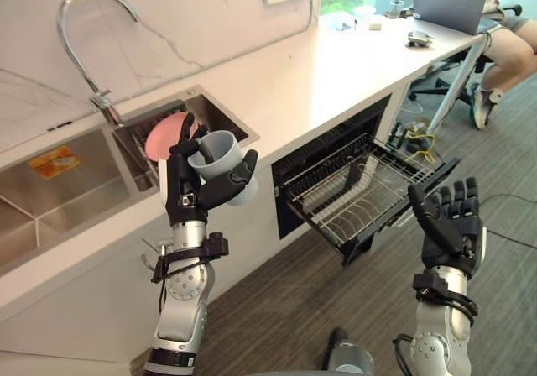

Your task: Walk over to the sink, pick up the cup, carry it to the dishwasher, place the cup inside the dishwasher, then close the dishwasher door

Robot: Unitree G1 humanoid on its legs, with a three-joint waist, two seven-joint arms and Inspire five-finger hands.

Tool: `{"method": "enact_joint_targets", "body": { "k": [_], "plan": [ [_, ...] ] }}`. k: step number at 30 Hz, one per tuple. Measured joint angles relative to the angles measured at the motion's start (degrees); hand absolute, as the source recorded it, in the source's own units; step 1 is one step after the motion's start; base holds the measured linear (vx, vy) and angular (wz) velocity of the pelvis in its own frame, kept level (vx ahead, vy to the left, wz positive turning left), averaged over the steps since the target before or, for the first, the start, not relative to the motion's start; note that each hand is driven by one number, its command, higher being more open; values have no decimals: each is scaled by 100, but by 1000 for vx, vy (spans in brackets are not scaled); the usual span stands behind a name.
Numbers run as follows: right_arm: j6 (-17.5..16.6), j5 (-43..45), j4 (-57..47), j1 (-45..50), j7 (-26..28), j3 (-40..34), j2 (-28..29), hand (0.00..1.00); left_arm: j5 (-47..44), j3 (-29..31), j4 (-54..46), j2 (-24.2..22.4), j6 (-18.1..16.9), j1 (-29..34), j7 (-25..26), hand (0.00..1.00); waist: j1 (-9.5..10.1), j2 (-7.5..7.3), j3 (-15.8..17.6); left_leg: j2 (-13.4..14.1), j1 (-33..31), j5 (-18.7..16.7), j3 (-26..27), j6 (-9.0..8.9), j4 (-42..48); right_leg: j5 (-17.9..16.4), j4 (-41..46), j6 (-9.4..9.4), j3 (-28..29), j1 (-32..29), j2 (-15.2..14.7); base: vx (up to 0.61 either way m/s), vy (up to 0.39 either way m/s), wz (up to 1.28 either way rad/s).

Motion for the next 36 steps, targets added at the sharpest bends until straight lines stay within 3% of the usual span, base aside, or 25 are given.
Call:
{"method": "enact_joint_targets", "body": {
  "k": [5, 10, 11, 12, 13, 14, 15, 16, 18, 19, 20, 21, 22, 25, 30, 36],
  "plan": [
    [171, -104, -185, 108, 252, 217, -43, 100, -3, 13, -9, -41, -1, 159, 100, 0, 162, 16, 9, 208, -35, -330, -115, -110, 492, -301, 417, 65, 6, 40, -52, -18, -19, 6],
    [515, -17, -184, 92, 606, 727, -122, 100, -3, 135, -81, -53, -99, 521, 95, 0, 255, 174, -21, 758, 54, -669, -160, -307, 888, -1182, 1274, -25, -79, -47, 164, 119, -120, 0],
    [618, -19, -165, 79, 718, 901, -179, 100, -4, 144, -79, -28, -100, 616, 89, 0, 299, 231, -38, 958, -32, -625, -205, -69, 1342, -1357, 1286, -95, -99, 4, 330, 278, -215, -22],
    [736, -27, -130, 53, 827, 1079, -212, 100, -6, 129, -69, -23, -98, 720, 78, 0, 316, 261, -29, 1303, -476, -440, -401, 539, 2389, -1438, 1215, -173, -99, 102, 508, 298, -230, -20],
    [780, -31, -123, 57, 884, 1133, -228, 100, -9, 105, -34, -29, -94, 740, 48, 0, 310, 313, 0, 1486, -752, -234, -603, 802, 2958, -1458, 1109, -214, -106, 245, 615, 299, -244, -13],
    [802, -39, -85, 65, 953, 1167, -299, 100, -6, 2, 80, -57, -93, 734, -67, 0, 322, 453, 84, 1787, -1256, 138, -1141, 735, 4033, -1475, 853, -293, -158, 625, 812, 312, -153, -6],
    [800, -44, 42, 58, 986, 1164, -355, 100, 3, -233, 217, -55, -90, 750, -212, 0, 368, 480, 130, 1680, -1598, -96, -1417, 485, 4614, -1494, 624, -293, -130, 985, 884, 313, -105, -8],
    [792, -49, 103, 58, 991, 1141, -377, 100, 8, -376, 272, -43, -93, 751, -289, 0, 373, 478, 134, 1509, -1719, -216, -1454, 459, 4661, -1494, 498, -290, -113, 1163, 886, 321, -46, -13],
    [588, -56, 206, 18, 1012, 1116, -389, 100, 187, -906, 281, -18, -111, 742, -437, 0, 380, 431, 163, 511, -1947, -508, -1398, 469, 3177, -1426, 107, -169, -20, 1653, 712, 318, 14, -25],
    [528, -59, 207, -7, 1030, 1126, -394, 100, 242, -1028, 251, -22, -120, 733, -438, 0, 380, 434, 160, 277, -1989, -478, -1395, 432, 2570, -1421, 91, -89, 35, 1671, 656, 265, 76, -42],
    [458, -64, 212, -26, 1029, 1158, -437, 100, 293, -1187, 192, -25, -117, 726, -434, 0, 385, 456, 146, 33, -2024, -216, -1385, 391, 1659, -1461, 101, 37, 138, 1666, 604, 292, 141, -74],
    [427, -72, 226, 20, 1014, 1230, -524, 100, 342, -1365, 152, -30, -99, 734, -432, 0, 440, 520, 100, -123, -1976, 1096, -1399, 407, 965, -1559, 159, 200, 393, 1693, 591, 302, 144, -75],
    [402, -74, 290, 55, 987, 1286, -520, 100, 338, -1384, 159, 24, -64, 721, -434, 0, 404, 440, 48, -188, -1883, 1042, -1298, 626, 923, -1593, 144, 290, 468, 1745, 500, 284, 119, -58],
    [315, -70, 285, 54, 917, 1276, -500, 100, 300, -1271, 158, 188, -43, 480, -428, 0, 292, 265, -30, -573, -1755, 1151, -1102, 771, 360, -1531, -44, 468, 523, 1662, 201, 258, 84, -6],
    [321, -73, 285, -40, 827, 1303, -465, 100, 116, -1079, 121, 216, -21, 431, -221, 0, 318, 157, -58, -911, -1255, 1206, -927, 826, -272, -1380, -445, 712, 536, 1986, 35, 163, 54, -8],
    [321, -67, 285, -126, 822, 1290, -319, 100, 117, -1083, -22, 179, -11, 341, -154, 0, 408, 32, -193, -1017, -1185, 1182, -840, 869, -513, -1190, -529, 830, 467, 1905, -22, 74, 48, -7]
  ]
}}
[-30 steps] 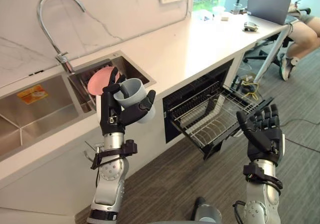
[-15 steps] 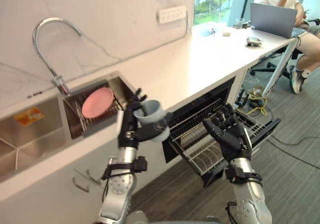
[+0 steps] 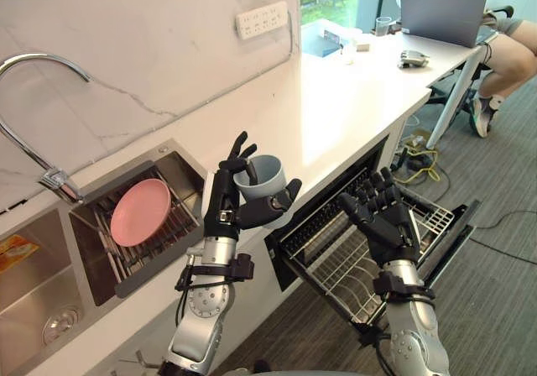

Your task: Walk over to the sink, pick up the cup, carry it to the dishwasher, place the cup inside the dishwasher, then close the dishwasher door

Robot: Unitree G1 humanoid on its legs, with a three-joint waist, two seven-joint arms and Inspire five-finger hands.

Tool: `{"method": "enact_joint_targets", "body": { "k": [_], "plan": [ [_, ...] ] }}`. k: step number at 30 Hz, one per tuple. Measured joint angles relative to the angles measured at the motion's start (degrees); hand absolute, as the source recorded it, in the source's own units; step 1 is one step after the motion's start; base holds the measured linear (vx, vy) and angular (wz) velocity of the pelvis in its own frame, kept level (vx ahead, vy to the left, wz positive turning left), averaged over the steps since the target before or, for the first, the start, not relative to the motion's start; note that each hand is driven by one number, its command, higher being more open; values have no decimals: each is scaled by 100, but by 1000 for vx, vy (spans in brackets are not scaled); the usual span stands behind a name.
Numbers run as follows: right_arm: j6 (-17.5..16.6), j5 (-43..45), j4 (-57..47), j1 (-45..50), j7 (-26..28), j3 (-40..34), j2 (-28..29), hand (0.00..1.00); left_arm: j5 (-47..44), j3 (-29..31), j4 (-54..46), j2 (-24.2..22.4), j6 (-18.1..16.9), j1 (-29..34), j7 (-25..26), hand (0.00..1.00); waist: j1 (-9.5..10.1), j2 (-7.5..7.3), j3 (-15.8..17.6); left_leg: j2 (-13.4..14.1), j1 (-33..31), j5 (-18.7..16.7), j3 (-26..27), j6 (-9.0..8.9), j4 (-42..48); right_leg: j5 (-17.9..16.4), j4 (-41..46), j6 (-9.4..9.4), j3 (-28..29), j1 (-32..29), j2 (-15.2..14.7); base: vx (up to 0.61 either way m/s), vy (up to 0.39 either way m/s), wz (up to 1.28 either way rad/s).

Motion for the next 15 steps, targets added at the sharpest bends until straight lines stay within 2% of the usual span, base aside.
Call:
{"method": "enact_joint_targets", "body": {
  "k": [1, 3, 6, 11, 15],
  "plan": [
    [0, 6, 0, -6, 15, -2, 9, 100, 0, 6, -25, -7, 0, -1, 11, 0, 19, -4, -2, 2, 6, -10, 20, 14, -20, 0, 126, 0, -5, -84, -18, 6, 63, -15],
    [52, 62, -14, -10, 250, -13, 34, 100, 10, 66, -103, -38, -2, -4, 18, 0, 12, -10, 0, 12, 20, -45, 42, 63, -44, 2, 1000, -6, -30, -548, -175, -6, 88, -10],
    [179, 121, -27, -46, 824, 49, 92, 100, 15, 208, -119, -27, -8, -62, 27, 0, -16, -130, 51, -35, 146, -98, 58, 144, -34, 67, 1535, -108, -129, -731, -389, 3, 72, -4],
    [626, 519, -32, -384, 1709, 272, 69, 100, -10, 676, -94, 69, -22, -306, 207, 0, 5, -226, 88, -25, 162, -108, 187, 174, -1, 101, 1379, -161, -136, -709, -402, -5, 11, -14],
    [883, 509, -387, -440, 2126, 202, -121, 100, -178, 929, -89, 147, -156, -418, 190, 0, 52, -319, 86, -10, -23, -60, 205, 130, 66, 127, 179, -115, -181, -250, -121, -29, -91, -2]
  ]
}}
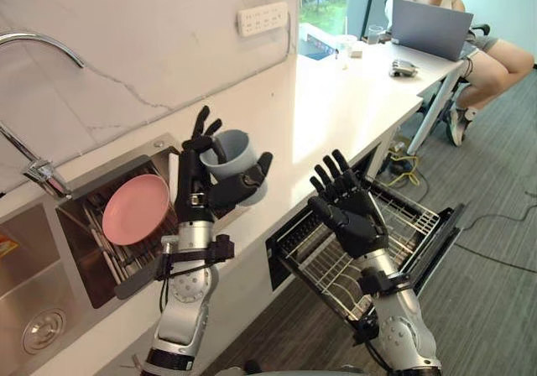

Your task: Walk over to the sink, pick up the cup, carry it to the dishwasher, place the cup inside the dishwasher, then close the dishwasher door

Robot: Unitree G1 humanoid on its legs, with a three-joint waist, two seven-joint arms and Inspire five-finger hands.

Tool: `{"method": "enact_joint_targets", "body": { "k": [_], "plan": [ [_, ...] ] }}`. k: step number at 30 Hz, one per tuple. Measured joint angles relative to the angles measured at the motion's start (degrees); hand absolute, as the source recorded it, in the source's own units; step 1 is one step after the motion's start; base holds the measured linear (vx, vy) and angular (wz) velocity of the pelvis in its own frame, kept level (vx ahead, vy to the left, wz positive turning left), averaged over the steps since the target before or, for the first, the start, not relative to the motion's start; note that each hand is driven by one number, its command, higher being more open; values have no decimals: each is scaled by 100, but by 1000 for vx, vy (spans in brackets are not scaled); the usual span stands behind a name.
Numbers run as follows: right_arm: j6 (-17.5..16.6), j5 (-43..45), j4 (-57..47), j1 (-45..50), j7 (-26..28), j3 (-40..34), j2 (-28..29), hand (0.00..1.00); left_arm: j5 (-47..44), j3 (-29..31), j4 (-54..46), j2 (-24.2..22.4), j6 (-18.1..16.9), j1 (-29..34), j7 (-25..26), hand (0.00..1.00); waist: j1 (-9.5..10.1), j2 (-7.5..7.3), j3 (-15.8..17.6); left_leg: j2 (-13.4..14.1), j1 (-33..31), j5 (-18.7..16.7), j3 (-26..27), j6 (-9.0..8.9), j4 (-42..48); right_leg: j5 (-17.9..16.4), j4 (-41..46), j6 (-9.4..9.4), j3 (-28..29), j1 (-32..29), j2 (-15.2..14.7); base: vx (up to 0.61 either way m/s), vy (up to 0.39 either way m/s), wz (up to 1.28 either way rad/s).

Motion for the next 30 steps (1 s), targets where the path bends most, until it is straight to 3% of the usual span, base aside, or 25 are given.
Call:
{"method": "enact_joint_targets", "body": {
  "k": [2, 9, 16, 23, 30],
  "plan": [
    [114, -21, -215, -21, 232, -3, -110, 100, -134, 65, 133, -8, 10, -32, -117, 0, -11, -54, 33, 37, -55, 76, 16, -41, 0, 164, -650, 54, -62, 240, 165, -48, -110, -5],
    [146, -879, -732, -134, 431, 11, -475, 100, -392, -160, 395, -15, 327, -51, -584, 0, -76, -74, 41, 132, 42, 439, 21, -105, -513, 344, -903, -101, -93, 223, 415, -60, -34, -1],
    [90, -1368, -771, -334, -128, 18, -493, 100, -389, -157, 395, -13, 532, -57, -713, 0, -89, -74, 41, 50, 175, 699, -20, -55, -902, 393, -943, -98, -149, 233, 434, -5, 18, 4],
    [89, -2734, -829, -385, -945, 142, -639, 100, -406, -376, 395, 0, 747, -62, -836, 0, -154, -69, 39, 5, 173, 744, -172, -30, -903, 408, -988, -86, -305, 340, 417, 8, 8, 11],
    [125, -2835, -829, -415, -962, 294, -686, 100, -702, -514, 395, -24, 824, -62, -945, 0, -168, -63, 36, 4, 167, 764, -197, -27, -905, 408, -987, -85, -323, 340, 420, 0, 0, 0]
  ]
}}
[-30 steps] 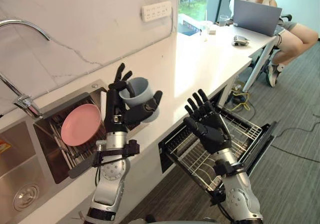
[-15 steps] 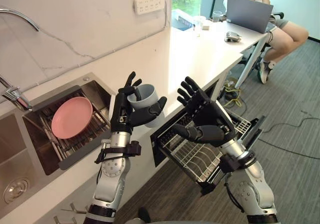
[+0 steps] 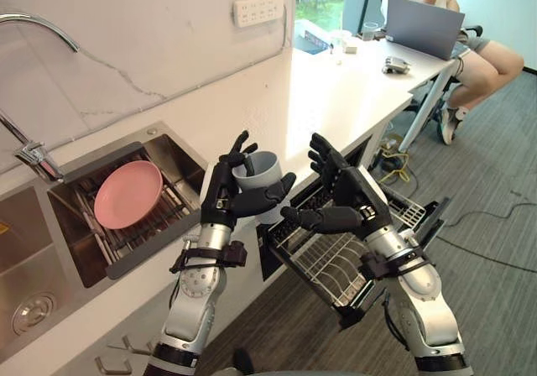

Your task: Walk over to the sink, pick up the cup, carry it to the dishwasher, place the cup inside the dishwasher, then close the dishwasher door

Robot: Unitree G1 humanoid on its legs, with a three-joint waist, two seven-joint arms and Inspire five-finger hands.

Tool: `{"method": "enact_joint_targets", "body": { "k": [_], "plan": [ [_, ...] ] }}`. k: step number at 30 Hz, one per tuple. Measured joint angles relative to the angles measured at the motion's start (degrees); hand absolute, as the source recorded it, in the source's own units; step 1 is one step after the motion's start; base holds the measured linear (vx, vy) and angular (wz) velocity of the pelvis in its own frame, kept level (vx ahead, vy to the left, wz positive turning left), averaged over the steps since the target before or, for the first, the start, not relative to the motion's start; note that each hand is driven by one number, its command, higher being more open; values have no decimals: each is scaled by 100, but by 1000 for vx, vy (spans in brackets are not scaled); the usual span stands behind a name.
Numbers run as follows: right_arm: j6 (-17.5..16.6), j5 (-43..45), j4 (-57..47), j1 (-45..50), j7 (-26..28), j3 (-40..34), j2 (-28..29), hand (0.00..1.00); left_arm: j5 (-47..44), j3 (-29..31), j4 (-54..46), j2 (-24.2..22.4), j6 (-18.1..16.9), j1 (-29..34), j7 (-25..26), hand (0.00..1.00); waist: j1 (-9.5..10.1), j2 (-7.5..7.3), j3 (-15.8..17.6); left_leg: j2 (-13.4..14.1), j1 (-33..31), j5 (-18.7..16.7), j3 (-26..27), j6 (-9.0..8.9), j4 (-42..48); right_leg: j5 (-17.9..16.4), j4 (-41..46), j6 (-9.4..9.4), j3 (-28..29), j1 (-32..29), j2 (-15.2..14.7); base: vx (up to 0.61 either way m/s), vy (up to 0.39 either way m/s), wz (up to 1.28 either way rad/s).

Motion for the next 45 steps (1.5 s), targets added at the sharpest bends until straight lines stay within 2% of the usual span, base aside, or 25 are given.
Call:
{"method": "enact_joint_targets", "body": {
  "k": [14, 23, 29, 30, 39, 45],
  "plan": [
    [155, -317, 96, -33, 123, 508, -85, 100, -24, -112, 0, -85, 7, 0, -17, 0, 2, 46, 5, -47, -71, 61, -133, 19, -2, -1, 2, -1, -131, 4, -4, 10, 3, 4],
    [200, -887, 313, -84, -850, 865, 96, 100, -33, -490, -1, -107, 58, 1, 10, 0, 10, 79, -3, -54, -92, 86, -179, 23, -3, -2, -5, -3, -163, 2, -2, 0, 0, 0],
    [365, -1123, 314, -112, -1261, 1146, 173, 100, -36, -506, -1, -173, 67, 1, 16, 0, 16, 197, -76, -58, -140, 115, -297, 16, -3, -1, -10, -2, -211, 4, 14, 13, -6, 6],
    [405, -1124, 316, -130, -1349, 1218, 179, 0, -42, -509, -1, -181, 69, 1, 19, 0, 25, 199, -76, -52, -145, 123, -311, 14, -3, -1, -10, -2, -222, 6, 22, -3, -17, 6],
    [410, -1163, 317, -147, -1849, 1361, 273, 0, -242, -494, -109, -175, 123, 30, 62, 0, 38, 200, -76, -57, -171, 146, -373, 25, -4, -13, -9, -22, -285, 10, 13, -13, 6, 4],
    [369, -1140, 317, -176, -2029, 1483, 254, 0, -366, -479, -183, -163, 158, 34, 83, 0, 120, 200, -76, -59, -184, 148, -387, 26, -3, -4, -16, -8, -304, 10, 12, 0, 0, 0]
  ]
}}
